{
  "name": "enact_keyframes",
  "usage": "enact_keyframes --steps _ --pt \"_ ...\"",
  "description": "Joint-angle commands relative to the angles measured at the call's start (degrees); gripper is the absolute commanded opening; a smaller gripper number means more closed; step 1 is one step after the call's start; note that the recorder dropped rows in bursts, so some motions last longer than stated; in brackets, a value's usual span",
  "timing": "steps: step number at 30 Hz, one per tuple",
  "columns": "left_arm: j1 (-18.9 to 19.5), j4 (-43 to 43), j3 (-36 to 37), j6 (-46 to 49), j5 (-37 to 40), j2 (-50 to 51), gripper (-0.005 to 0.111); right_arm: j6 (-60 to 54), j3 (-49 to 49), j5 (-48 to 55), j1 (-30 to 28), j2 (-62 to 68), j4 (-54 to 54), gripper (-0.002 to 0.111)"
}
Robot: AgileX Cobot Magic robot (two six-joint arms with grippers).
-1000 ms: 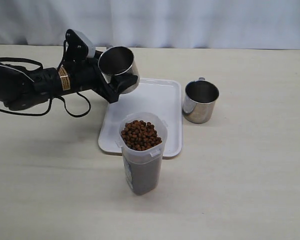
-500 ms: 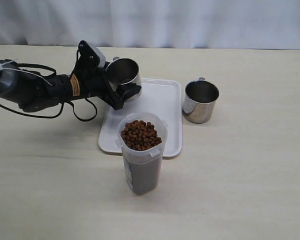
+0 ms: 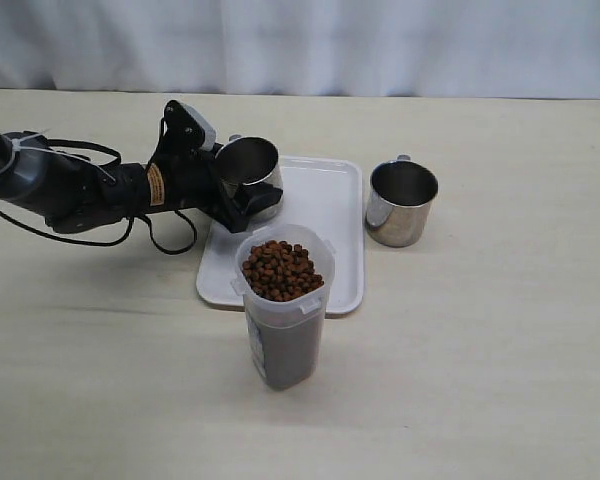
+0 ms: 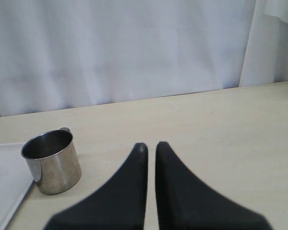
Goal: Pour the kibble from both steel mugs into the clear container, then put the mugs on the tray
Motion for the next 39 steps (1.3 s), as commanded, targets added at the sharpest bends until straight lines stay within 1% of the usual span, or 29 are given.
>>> enact_keyframes --steps 1,5,8,10,11,14,17,21,25,26,27,29,31,32,33,34,36,37,38,39 --pt "-0.47 0.21 -1.04 -0.64 -0.62 -0.19 0.018 0.05 0.22 0.10 0.23 -0.24 -0.33 0.004" --pt "-0.47 0.21 -1.04 -0.64 -0.87 -0.19 0.045 0.05 0.22 0.10 0.23 -0.24 -0.33 0.004" --pt "-0.47 0.09 -1.04 -0.48 -3.79 -0.19 0.065 0.05 0.22 0.10 0.23 -0.24 -0.33 0.004" --pt "-0.47 -0.03 -1.04 -0.48 -6.18 -0.19 0.075 0.05 0.22 0.10 0.23 -0.24 -0.33 0.004" --pt "-0.47 -0.03 -1.04 -0.48 -7.46 -0.19 0.078 0.05 0.22 0.10 0.23 -0.24 -0.33 0.004" --pt "-0.47 -0.03 -1.04 -0.48 -9.45 -0.30 0.083 0.05 0.22 0.10 0.23 -0.24 -0.33 0.004" --pt "-0.34 -0.03 -1.04 -0.48 -8.83 -1.73 0.082 0.05 0.22 0.10 0.23 -0.24 -0.33 0.004" --pt "0.88 0.47 -1.04 -1.62 -7.90 -4.93 0.082 0.05 0.22 0.10 0.23 -0.24 -0.33 0.004" --pt "3.47 3.74 -1.04 -7.34 -7.27 -9.38 0.082 0.05 0.22 0.10 0.23 -0.24 -0.33 0.004" --pt "5.47 6.63 -1.04 -15.17 -7.27 -12.40 0.082 0.05 0.22 0.10 0.23 -0.24 -0.33 0.004" --pt "6.74 9.92 -0.93 -21.71 -7.27 -14.07 0.080 0.05 0.22 0.10 0.23 -0.24 -0.33 0.004" --pt "9.27 17.58 -0.93 -35.05 -5.72 -17.50 0.069 0.05 0.22 0.10 0.23 -0.24 -0.33 0.004" --pt "11.93 29.53 -0.93 -54.35 -1.70 -22.00 0.042 0.05 0.22 0.10 0.23 -0.24 -0.33 0.004" --pt "14.15 42.28 -0.82 -61.75 -1.25 -25.89 0.010 0.05 0.22 0.10 0.23 -0.24 -0.33 0.004" --pt "15.02 45.14 -0.21 -64.98 -1.93 -28.14 0.000 0.05 0.22 0.10 0.23 -0.24 -0.33 0.004" --pt "15.61 45.14 1.09 -68.29 -1.44 -30.57 0.000 0.05 0.22 0.10 0.23 -0.24 -0.33 0.004" --pt "16.97 45.14 5.54 -70.34 1.02 -36.17 0.000 0.05 0.22 0.10 0.23 -0.24 -0.33 0.004" --pt "17.61 45.14 10.53 -71.10 7.68 -42.36 0.000 0.05 0.22 0.10 0.23 -0.24 -0.33 0.004" --pt "17.61 45.14 13.04 -71.37 11.48 -46.23 0.000 0.05 0.22 0.10 0.23 -0.24 -0.33 0.004" --pt "17.61 45.14 17.01 -71.85 16.66 -50.44 0.000 0.05 0.22 0.10 0.23 -0.24 -0.33 0.004"
